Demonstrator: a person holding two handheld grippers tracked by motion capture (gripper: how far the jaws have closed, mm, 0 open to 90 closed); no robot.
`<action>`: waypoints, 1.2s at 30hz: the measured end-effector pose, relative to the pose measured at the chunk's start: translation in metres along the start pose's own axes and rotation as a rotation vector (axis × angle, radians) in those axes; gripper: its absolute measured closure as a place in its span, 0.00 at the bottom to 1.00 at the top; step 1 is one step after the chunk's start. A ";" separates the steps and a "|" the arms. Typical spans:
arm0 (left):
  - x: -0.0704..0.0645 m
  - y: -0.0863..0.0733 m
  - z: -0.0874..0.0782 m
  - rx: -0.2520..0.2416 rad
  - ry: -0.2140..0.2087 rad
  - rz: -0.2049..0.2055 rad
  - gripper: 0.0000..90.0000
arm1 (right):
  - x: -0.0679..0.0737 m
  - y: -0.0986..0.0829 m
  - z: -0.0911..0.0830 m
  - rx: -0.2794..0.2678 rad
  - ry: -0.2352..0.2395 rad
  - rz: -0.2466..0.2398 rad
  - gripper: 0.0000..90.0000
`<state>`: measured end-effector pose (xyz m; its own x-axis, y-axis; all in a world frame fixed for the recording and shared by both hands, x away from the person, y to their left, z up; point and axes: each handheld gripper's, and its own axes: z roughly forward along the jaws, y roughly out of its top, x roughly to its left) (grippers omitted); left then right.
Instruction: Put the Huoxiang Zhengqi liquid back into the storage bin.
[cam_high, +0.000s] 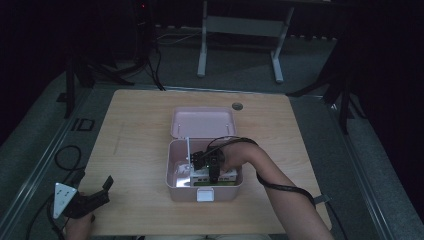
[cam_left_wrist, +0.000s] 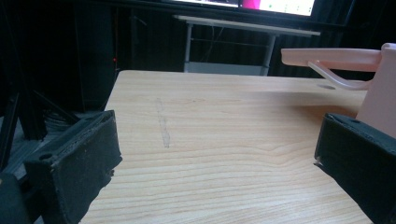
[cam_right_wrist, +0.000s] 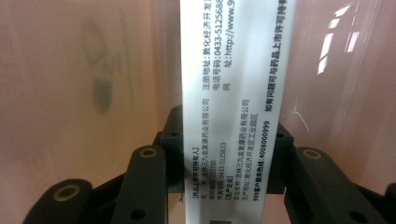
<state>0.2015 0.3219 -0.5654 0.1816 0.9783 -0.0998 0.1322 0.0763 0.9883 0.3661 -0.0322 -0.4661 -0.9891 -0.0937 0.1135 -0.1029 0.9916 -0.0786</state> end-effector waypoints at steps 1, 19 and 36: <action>0.000 0.000 0.000 0.000 0.001 0.000 0.00 | 0.000 -0.001 0.000 -0.001 0.002 0.002 0.69; 0.000 0.000 0.000 0.001 0.002 0.001 0.00 | 0.009 -0.016 -0.059 -0.197 -0.048 0.052 0.28; -0.001 0.000 0.000 0.001 0.001 0.004 0.00 | 0.007 -0.089 -0.096 -0.415 -0.257 0.105 0.15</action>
<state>0.2016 0.3212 -0.5654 0.1811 0.9788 -0.0954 0.1323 0.0719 0.9886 0.3780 -0.1126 -0.3630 -0.9912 0.0414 -0.1256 -0.0024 0.9441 0.3298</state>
